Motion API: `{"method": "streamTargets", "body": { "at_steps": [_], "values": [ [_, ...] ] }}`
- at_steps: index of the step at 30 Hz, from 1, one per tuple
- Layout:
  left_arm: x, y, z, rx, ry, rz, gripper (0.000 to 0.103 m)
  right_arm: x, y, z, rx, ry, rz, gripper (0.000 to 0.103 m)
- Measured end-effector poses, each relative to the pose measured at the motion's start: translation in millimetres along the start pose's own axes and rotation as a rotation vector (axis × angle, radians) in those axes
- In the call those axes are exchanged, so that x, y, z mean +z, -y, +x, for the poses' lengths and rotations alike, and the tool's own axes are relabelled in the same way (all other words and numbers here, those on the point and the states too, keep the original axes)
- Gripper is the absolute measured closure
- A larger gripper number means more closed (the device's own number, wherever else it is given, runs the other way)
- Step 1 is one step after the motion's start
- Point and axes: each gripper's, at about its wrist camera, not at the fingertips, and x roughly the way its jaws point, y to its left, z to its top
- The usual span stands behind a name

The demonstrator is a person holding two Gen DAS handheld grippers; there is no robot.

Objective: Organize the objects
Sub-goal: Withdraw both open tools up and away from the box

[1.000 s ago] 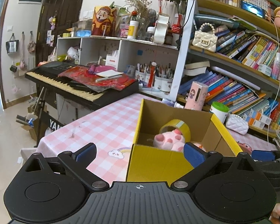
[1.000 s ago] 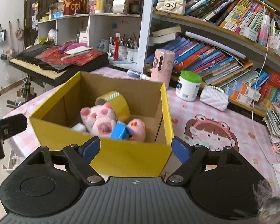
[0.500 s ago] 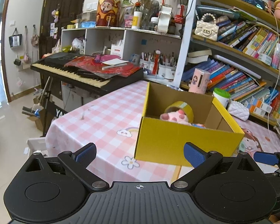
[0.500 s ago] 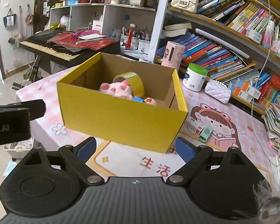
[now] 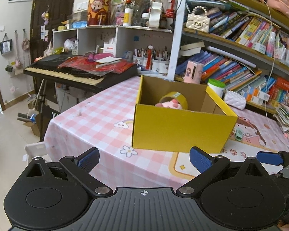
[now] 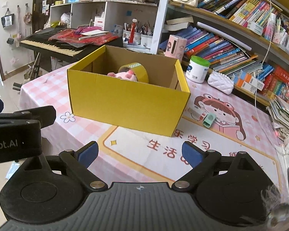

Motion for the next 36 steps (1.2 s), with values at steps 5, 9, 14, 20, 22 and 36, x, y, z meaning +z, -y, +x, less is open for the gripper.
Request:
{"method": "streamTargets", "body": {
  "at_steps": [5,9,14,20,22,36],
  "values": [
    [-8,2,-5,-0.012,-0.018,0.015,0.002,-9,-1,-7,-0.006,-0.008,0.008,0.009],
    [-13,6,-8,-0.030,-0.033,0.037,0.002,-17,1,-12,-0.015,-0.013,0.024,0.009],
    [-19,10,-12,-0.051,-0.045,0.058,0.002,-25,4,-18,-0.035,-0.021,0.051,0.009],
    [-21,11,-16,-0.068,-0.042,0.069,0.002,-31,6,-24,-0.054,-0.024,0.071,0.009],
    [-21,11,-16,-0.071,-0.042,0.069,0.002,-32,5,-26,-0.058,-0.024,0.074,0.009],
    [-21,16,-14,-0.096,-0.054,0.073,0.002,-33,9,-29,-0.080,-0.031,0.079,0.009]
  ]
}}
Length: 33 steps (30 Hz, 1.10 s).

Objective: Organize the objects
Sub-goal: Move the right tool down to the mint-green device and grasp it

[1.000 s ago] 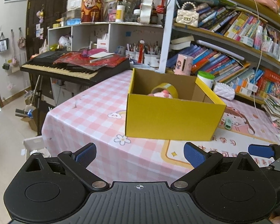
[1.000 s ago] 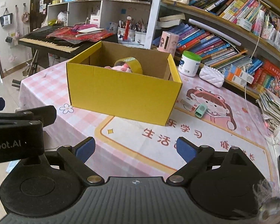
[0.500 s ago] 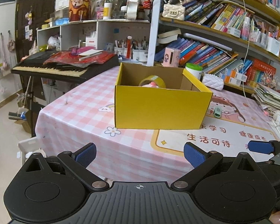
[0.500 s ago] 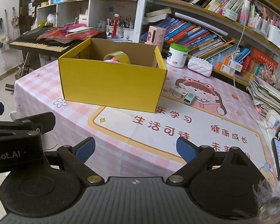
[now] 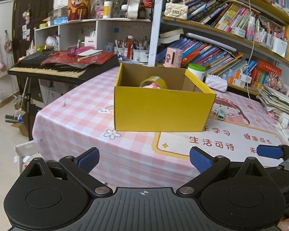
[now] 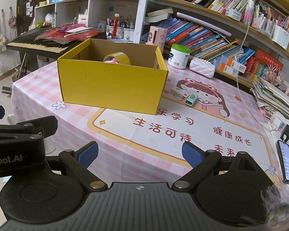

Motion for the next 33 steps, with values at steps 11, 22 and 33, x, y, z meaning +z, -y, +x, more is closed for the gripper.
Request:
{"method": "streamTargets", "body": {
  "at_steps": [11,22,33],
  "values": [
    [2,22,13,-0.077,-0.020,0.046,0.002,-9,24,1,-0.075,-0.021,0.053,0.009],
    [7,61,30,-0.159,-0.038,0.107,0.002,-18,64,4,-0.159,-0.048,0.132,0.009],
    [13,91,45,-0.198,-0.044,0.138,0.002,-18,98,10,-0.199,-0.057,0.166,0.009]
  ]
}}
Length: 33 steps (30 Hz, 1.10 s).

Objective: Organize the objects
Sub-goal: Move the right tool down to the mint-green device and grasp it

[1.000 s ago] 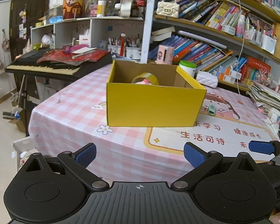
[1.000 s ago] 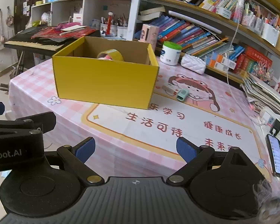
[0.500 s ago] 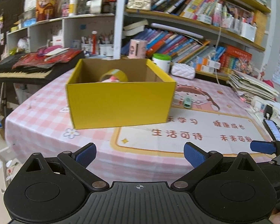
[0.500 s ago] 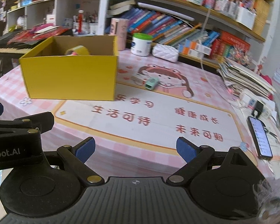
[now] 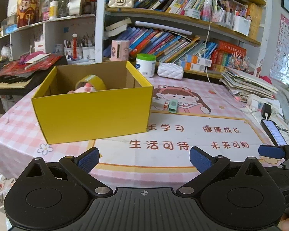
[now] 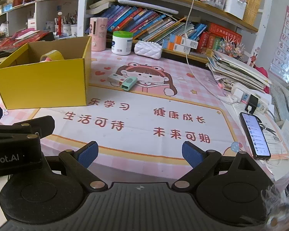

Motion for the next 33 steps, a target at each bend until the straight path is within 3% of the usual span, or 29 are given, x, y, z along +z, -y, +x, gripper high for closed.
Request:
{"method": "streamTargets", "body": {
  "at_steps": [14,33],
  "values": [
    [11,10,19,0.029,-0.005,-0.011,0.002,12,10,20,0.019,0.000,-0.007,0.009],
    [53,33,72,0.096,0.026,-0.095,0.002,71,45,84,0.087,0.014,-0.080,0.009]
  ]
}}
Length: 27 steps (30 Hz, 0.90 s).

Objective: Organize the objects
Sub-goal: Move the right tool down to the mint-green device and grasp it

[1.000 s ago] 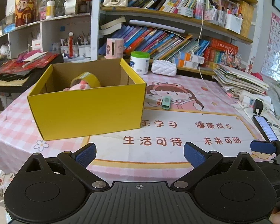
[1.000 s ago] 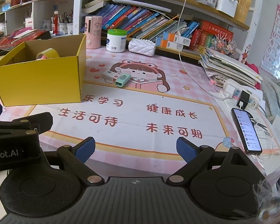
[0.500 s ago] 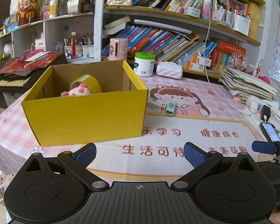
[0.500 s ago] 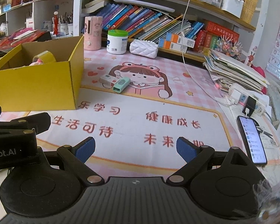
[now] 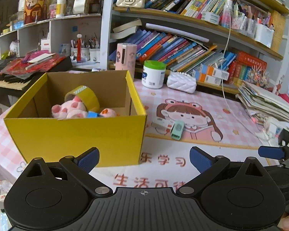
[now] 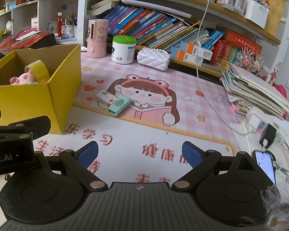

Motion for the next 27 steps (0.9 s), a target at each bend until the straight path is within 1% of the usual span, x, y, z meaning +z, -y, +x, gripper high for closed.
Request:
{"method": "streamTargets", "body": {
  "at_steps": [13,15,21,24,27],
  "values": [
    [19,27,28,0.059,0.025,-0.035,0.002,30,33,41,0.078,0.015,-0.038,0.010],
    [22,32,32,0.062,0.030,-0.031,0.002,32,37,46,0.091,0.016,-0.040,0.012],
    [28,48,40,0.084,0.041,-0.004,0.002,36,51,63,0.130,-0.003,-0.028,0.012],
    [31,52,43,0.102,0.049,0.000,0.002,38,55,72,0.168,-0.005,-0.030,0.012],
    [35,51,43,0.124,0.063,-0.017,0.002,40,58,81,0.222,0.019,-0.048,0.012]
  ]
}}
